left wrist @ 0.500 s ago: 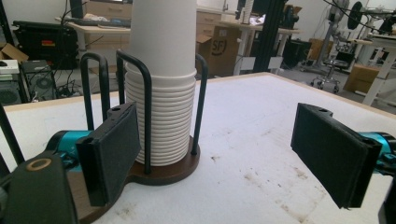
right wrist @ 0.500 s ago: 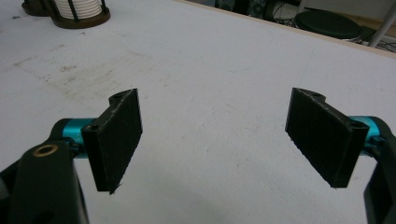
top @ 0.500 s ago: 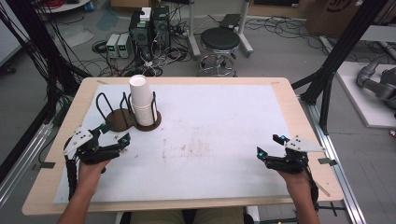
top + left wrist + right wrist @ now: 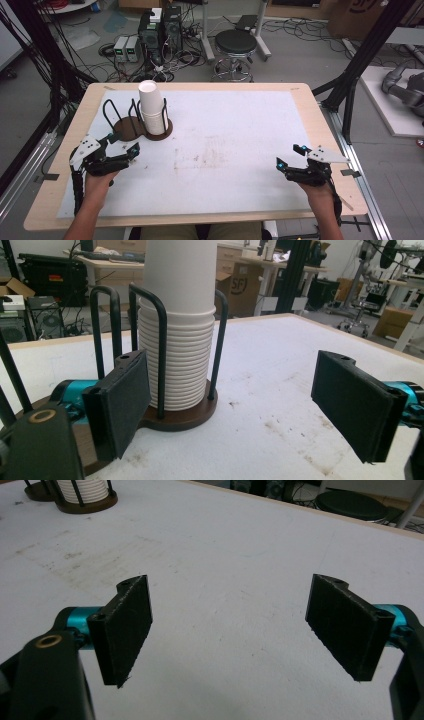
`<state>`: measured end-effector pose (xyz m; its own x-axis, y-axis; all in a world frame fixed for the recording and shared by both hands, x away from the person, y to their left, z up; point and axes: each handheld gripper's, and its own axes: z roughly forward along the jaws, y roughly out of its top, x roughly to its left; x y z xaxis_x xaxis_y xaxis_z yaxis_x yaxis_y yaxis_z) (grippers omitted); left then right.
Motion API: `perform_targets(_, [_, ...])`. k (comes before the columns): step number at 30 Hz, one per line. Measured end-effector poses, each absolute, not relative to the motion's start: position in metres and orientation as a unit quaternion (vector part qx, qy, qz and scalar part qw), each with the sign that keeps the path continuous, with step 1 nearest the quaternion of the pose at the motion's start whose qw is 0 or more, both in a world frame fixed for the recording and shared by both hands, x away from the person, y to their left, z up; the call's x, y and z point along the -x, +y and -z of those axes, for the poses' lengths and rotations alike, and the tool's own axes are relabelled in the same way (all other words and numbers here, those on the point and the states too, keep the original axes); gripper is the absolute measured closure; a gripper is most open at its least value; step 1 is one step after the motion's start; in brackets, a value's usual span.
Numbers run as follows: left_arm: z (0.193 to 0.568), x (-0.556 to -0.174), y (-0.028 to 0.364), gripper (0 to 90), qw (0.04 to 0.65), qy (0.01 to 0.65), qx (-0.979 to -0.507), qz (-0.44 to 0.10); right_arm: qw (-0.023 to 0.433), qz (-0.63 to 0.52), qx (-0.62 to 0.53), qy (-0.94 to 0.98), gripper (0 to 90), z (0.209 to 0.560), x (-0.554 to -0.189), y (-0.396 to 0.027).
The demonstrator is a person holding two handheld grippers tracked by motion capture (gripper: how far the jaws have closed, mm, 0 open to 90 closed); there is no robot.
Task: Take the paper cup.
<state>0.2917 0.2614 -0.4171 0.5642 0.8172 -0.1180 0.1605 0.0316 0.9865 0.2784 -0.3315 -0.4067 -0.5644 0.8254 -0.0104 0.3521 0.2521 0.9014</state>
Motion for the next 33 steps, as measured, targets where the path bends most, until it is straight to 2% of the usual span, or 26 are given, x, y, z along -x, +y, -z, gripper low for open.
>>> perform_targets(11, [0.413,-0.291,0.264,16.0,0.614,0.388,-0.634,-0.264,0.247,-0.461,-0.383,0.762,19.0,0.407,-0.276,-0.323])
perform_targets(22, [0.377,-0.309,0.270,15.7,0.637,0.389,-0.616,-0.253,0.247,-0.461,-0.386,0.760,19.1,0.408,-0.276,-0.324])
perform_targets(33, [0.339,-0.340,0.260,15.7,0.615,0.369,-0.652,-0.246,0.247,-0.461,-0.385,0.760,19.1,0.406,-0.275,-0.323])
